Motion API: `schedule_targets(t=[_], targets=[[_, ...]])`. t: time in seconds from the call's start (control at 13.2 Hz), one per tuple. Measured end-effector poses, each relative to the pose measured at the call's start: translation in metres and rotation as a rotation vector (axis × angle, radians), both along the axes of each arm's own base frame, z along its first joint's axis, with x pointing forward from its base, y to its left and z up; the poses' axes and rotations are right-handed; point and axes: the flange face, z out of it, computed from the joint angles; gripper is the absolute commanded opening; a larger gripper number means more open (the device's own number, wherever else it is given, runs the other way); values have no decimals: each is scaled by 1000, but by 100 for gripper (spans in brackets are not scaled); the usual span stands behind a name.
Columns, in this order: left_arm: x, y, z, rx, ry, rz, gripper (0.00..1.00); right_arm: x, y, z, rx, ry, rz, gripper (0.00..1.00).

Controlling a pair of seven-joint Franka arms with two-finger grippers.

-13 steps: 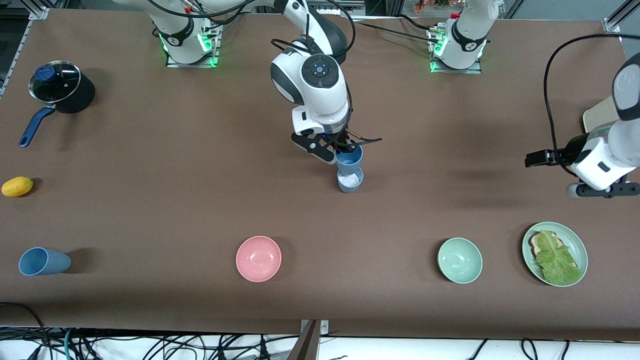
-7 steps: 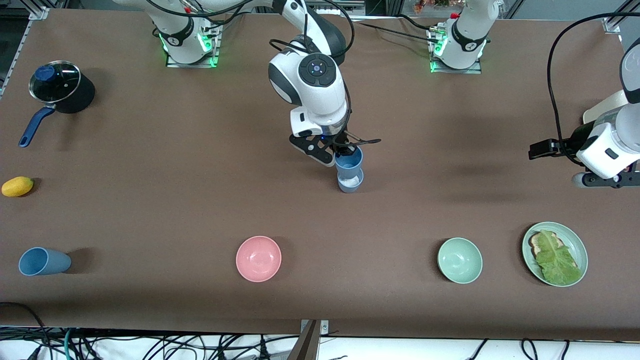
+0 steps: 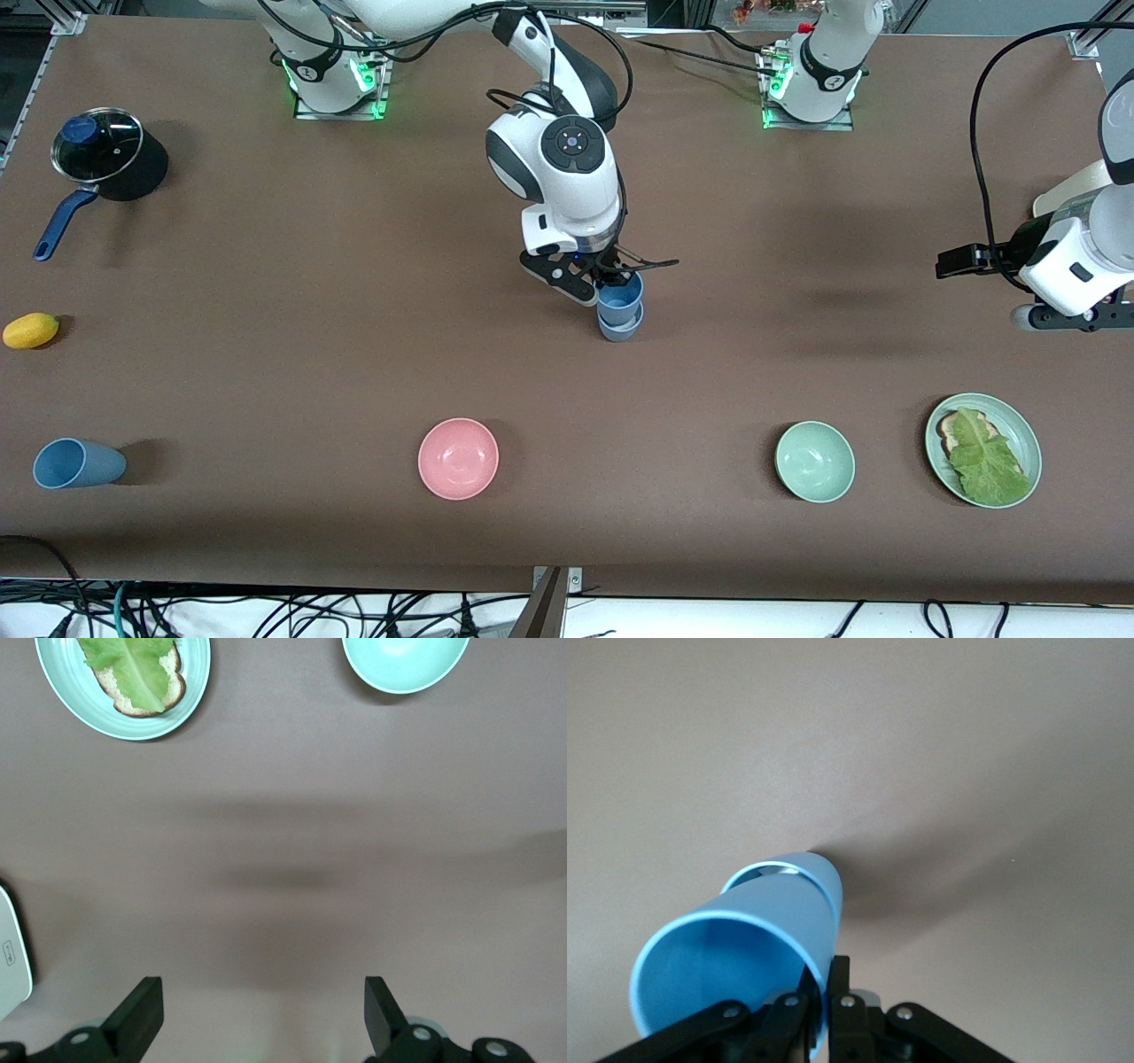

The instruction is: Stack blue cups with both arms

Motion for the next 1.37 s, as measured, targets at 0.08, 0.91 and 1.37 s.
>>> schedule_targets(t=[0.08, 0.91, 1.37], targets=[[0, 0, 0, 0, 1, 1, 100, 4, -2, 3, -2, -4, -4, 59], [-3, -2, 11, 56, -15, 30, 100, 132, -270, 133, -123, 129, 387, 100], [-12, -9, 36, -13, -51, 18, 100, 151, -418, 173, -113, 113, 494, 100]])
